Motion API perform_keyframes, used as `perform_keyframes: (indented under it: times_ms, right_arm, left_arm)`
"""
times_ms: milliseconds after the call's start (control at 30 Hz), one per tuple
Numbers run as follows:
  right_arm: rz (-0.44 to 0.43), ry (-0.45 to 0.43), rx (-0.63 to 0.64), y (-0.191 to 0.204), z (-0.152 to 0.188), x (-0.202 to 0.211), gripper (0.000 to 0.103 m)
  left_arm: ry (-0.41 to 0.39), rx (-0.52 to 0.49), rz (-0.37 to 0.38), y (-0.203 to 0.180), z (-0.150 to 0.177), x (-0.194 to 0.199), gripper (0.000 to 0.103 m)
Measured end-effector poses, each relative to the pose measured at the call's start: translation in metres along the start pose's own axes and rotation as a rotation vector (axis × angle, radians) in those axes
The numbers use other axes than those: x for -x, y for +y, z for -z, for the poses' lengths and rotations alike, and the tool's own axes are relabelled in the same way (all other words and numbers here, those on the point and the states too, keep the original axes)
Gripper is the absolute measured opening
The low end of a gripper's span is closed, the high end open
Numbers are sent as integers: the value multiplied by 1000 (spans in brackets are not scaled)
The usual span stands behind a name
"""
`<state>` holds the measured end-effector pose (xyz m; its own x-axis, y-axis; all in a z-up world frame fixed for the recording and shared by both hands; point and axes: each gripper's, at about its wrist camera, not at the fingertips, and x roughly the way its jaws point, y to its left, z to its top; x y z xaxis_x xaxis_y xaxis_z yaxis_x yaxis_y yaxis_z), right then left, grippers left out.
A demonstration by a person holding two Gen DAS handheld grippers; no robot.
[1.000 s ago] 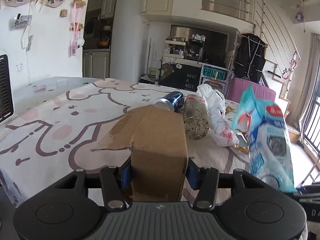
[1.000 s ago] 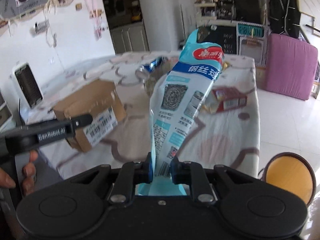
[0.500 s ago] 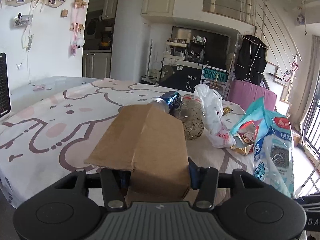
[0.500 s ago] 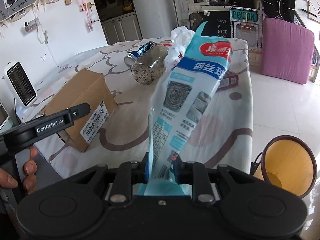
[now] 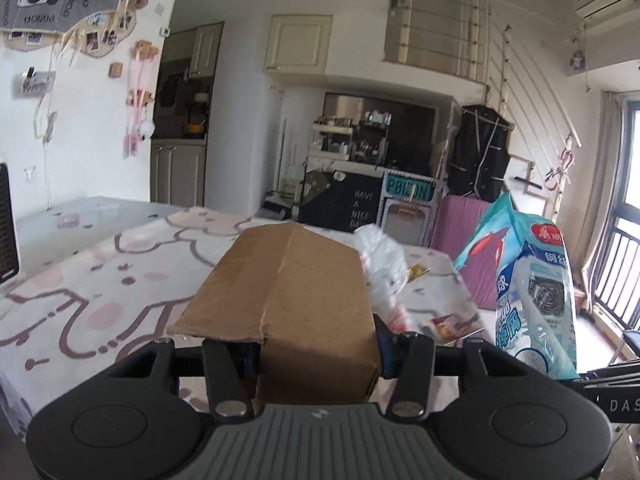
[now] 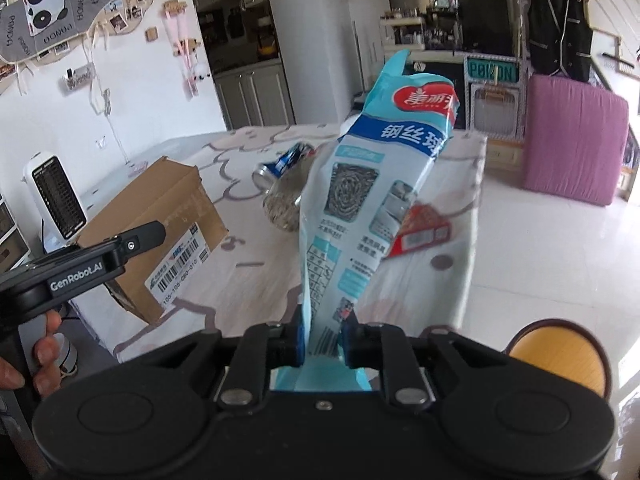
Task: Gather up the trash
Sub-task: 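Lift the snack bag and cardboard box and carry both toward the wastebasket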
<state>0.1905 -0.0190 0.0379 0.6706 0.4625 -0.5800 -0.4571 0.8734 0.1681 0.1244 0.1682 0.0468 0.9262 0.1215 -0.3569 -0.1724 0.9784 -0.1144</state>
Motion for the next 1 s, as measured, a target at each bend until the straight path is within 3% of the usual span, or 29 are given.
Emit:
perform_keyframes:
  times_ms: [367,1000]
  right_arm:
    - [86,-57,-1,-51,-1,53,17]
    - [270,-103,-130,-204,35,113,17]
  left_arm:
    - [13,-66,88,-75,-5,7,51]
    - [133,-220,270,-240,13,-26,51]
